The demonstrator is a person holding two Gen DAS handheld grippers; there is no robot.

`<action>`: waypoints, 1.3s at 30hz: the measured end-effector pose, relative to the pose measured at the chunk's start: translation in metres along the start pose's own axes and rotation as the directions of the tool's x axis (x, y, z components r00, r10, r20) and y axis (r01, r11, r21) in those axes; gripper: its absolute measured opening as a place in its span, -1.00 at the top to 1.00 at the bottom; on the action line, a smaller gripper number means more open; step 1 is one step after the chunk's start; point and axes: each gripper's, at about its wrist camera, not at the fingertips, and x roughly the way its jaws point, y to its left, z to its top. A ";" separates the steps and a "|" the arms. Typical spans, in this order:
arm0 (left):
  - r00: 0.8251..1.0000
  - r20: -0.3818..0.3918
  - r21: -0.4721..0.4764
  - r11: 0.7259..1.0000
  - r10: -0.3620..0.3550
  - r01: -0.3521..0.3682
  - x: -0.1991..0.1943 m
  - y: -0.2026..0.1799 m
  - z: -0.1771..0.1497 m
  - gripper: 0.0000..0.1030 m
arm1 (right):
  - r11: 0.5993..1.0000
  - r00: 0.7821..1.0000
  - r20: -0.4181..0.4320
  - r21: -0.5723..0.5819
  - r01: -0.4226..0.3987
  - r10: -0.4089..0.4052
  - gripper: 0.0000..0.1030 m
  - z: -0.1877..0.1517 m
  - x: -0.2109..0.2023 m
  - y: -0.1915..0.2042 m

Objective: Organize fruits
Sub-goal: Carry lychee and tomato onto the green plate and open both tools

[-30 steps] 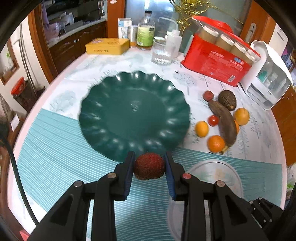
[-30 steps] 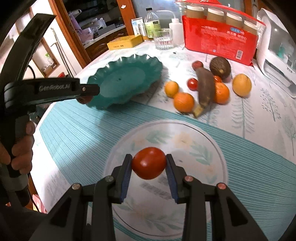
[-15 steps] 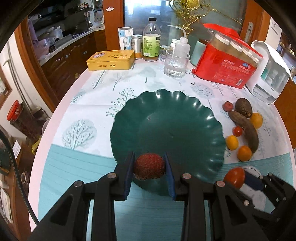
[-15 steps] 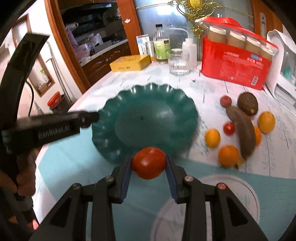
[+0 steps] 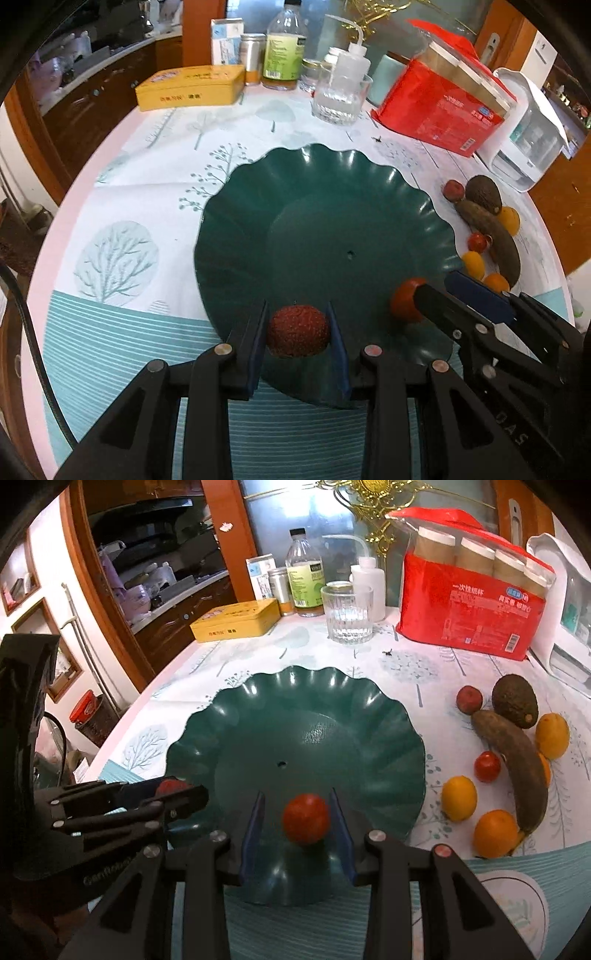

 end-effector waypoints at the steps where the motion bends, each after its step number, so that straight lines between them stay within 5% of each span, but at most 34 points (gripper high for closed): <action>1: 1.000 -0.007 0.003 1.000 -0.005 0.005 0.003 0.000 0.000 0.41 | 1.000 1.000 -0.004 0.004 0.005 -0.005 0.29 -0.001 0.002 0.000; 4: 1.000 -0.024 0.002 1.000 -0.004 0.004 0.009 0.000 -0.001 0.38 | 1.000 1.000 -0.011 0.019 0.018 -0.018 0.29 -0.002 0.004 -0.002; 6: 1.000 -0.031 -0.003 1.000 0.001 -0.001 0.009 0.000 0.000 0.23 | 0.999 1.000 -0.013 0.028 0.023 -0.023 0.29 -0.002 0.003 -0.004; 8: 0.999 -0.041 -0.014 1.000 0.004 -0.005 0.006 0.001 0.001 -0.13 | 0.999 0.999 -0.026 0.038 0.029 -0.028 0.29 -0.002 0.001 -0.006; 13: 0.999 -0.048 -0.058 0.998 0.009 -0.012 -0.012 0.002 0.003 -0.34 | 0.997 0.999 -0.043 0.070 0.022 -0.019 0.27 -0.005 -0.015 -0.012; 39: 0.997 -0.001 -0.071 0.994 -0.079 0.079 -0.077 -0.118 -0.037 -0.51 | 0.997 0.997 -0.065 0.053 0.055 -0.052 0.11 -0.065 -0.127 -0.107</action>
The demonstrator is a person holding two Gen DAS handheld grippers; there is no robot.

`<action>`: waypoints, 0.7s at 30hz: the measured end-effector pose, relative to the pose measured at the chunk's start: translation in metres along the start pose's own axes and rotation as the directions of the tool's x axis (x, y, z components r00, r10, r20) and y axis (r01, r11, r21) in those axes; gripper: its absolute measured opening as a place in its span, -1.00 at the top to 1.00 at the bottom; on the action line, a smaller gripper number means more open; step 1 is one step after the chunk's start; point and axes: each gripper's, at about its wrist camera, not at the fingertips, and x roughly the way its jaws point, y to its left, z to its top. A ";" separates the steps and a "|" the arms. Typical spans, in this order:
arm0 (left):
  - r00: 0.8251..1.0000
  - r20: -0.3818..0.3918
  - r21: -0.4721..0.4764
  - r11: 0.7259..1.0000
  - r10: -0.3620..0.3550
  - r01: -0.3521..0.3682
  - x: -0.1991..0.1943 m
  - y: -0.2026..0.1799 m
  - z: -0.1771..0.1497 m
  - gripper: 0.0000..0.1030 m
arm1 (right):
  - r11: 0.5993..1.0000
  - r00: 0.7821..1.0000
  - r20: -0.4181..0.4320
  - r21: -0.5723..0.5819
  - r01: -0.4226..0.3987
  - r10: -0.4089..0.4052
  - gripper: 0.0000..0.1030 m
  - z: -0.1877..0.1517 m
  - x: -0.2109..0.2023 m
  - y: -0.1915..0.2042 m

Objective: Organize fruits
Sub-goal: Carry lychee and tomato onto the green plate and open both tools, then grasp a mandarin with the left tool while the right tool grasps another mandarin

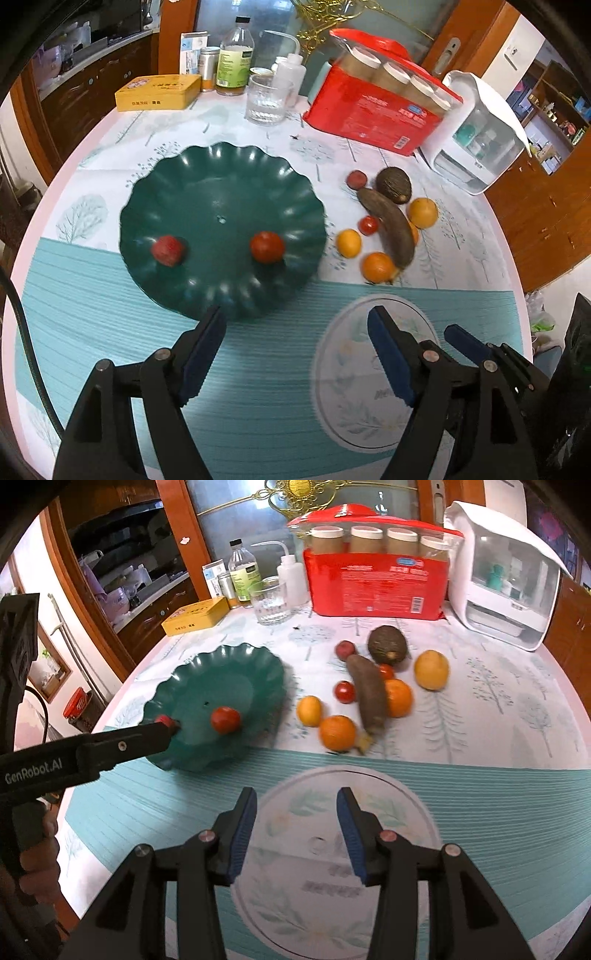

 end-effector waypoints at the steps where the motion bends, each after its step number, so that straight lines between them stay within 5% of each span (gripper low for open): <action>1: 1.000 -0.005 0.000 1.000 0.001 -0.001 0.001 -0.006 -0.002 -0.51 | 1.000 1.000 -0.003 -0.005 0.000 0.000 0.11 -0.001 -0.002 -0.007; 21: 0.994 -0.075 -0.050 0.995 0.079 -0.083 0.053 -0.080 -0.008 -0.53 | 0.986 0.998 -0.038 -0.164 0.033 -0.040 0.10 -0.001 -0.003 -0.122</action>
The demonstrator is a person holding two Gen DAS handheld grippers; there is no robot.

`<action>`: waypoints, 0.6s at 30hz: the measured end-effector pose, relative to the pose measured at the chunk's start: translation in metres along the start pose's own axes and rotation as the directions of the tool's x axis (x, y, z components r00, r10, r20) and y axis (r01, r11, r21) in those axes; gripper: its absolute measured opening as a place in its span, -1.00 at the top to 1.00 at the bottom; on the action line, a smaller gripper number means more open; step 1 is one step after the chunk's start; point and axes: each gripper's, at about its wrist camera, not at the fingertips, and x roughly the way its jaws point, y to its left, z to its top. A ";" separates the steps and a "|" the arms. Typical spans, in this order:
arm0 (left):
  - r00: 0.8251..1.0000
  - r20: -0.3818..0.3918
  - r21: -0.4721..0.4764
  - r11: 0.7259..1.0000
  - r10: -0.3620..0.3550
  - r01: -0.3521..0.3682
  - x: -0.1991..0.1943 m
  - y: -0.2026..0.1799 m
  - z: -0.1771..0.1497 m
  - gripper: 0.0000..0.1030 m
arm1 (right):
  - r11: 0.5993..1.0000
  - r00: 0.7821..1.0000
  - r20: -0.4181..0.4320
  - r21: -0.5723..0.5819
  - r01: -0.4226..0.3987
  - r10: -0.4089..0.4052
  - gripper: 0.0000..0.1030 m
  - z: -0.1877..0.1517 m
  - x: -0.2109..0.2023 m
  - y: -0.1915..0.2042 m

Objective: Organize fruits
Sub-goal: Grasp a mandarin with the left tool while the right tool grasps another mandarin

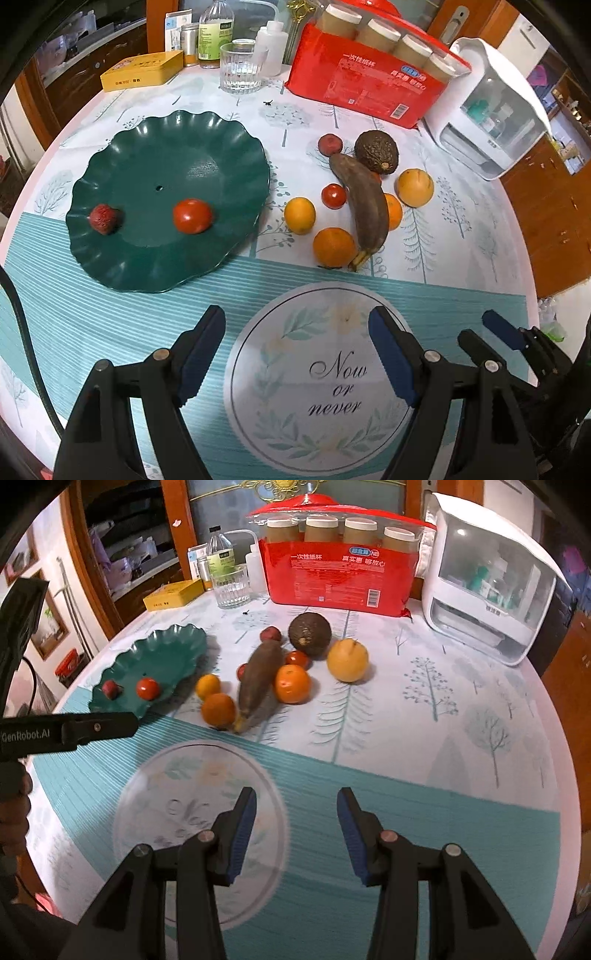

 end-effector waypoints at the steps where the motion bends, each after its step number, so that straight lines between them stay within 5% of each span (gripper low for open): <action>1: 1.000 -0.001 -0.009 1.000 0.001 -0.001 0.003 -0.002 0.003 -0.53 | 1.000 1.000 0.000 -0.012 0.000 0.000 0.10 0.002 0.002 -0.003; 18: 0.998 -0.038 -0.082 0.995 0.048 -0.051 0.049 -0.021 0.043 -0.53 | 0.966 0.995 0.094 -0.257 0.003 0.021 -0.08 0.054 0.056 -0.021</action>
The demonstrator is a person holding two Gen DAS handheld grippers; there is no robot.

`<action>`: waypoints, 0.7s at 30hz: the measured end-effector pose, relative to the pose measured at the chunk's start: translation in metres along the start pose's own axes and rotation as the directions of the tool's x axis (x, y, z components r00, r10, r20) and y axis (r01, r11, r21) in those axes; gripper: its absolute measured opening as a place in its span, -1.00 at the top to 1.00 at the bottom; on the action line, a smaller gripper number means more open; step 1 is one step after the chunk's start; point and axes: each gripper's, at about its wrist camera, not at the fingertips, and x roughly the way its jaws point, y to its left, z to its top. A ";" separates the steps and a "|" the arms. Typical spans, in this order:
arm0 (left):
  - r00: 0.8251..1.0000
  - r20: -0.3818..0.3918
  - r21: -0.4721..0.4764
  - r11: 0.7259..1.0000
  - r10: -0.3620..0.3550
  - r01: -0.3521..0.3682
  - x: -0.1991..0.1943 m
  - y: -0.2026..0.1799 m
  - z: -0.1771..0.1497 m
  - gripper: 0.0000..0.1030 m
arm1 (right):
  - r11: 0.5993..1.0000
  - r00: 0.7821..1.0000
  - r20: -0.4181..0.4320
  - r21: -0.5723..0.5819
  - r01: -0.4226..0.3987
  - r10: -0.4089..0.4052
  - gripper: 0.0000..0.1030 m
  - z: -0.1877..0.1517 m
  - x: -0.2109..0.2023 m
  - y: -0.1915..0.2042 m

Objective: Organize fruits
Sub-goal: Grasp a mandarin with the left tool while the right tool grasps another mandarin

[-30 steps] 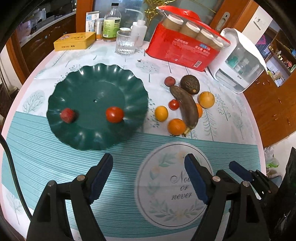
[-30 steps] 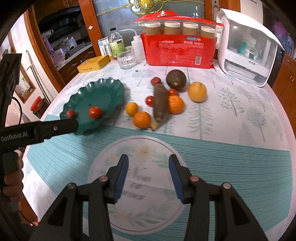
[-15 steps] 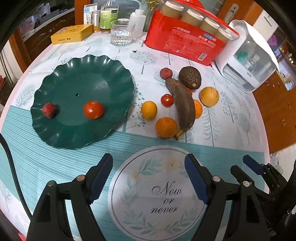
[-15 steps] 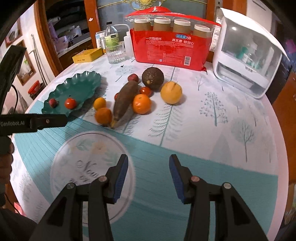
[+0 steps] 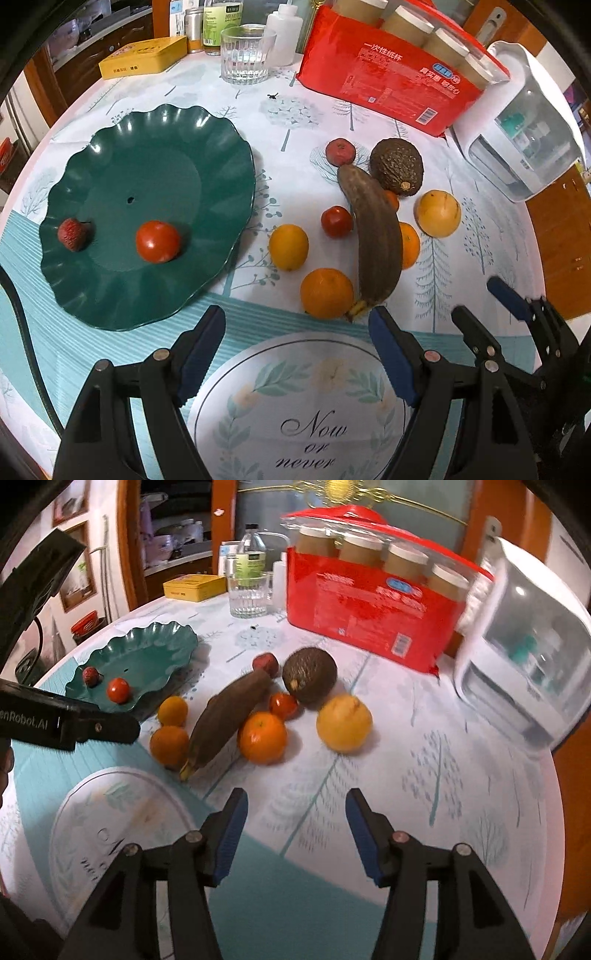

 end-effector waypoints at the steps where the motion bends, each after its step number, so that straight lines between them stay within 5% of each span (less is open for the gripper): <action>1: 1.000 -0.003 -0.004 1.000 0.001 -0.001 0.003 -0.001 0.001 -0.53 | 1.000 1.000 0.010 -0.016 -0.001 0.001 -0.08 0.003 0.004 0.000; 21: 0.999 0.002 -0.090 0.995 -0.037 0.037 0.042 -0.001 0.007 -0.40 | 0.980 0.992 -0.005 -0.156 -0.126 0.127 -0.08 0.016 0.063 0.010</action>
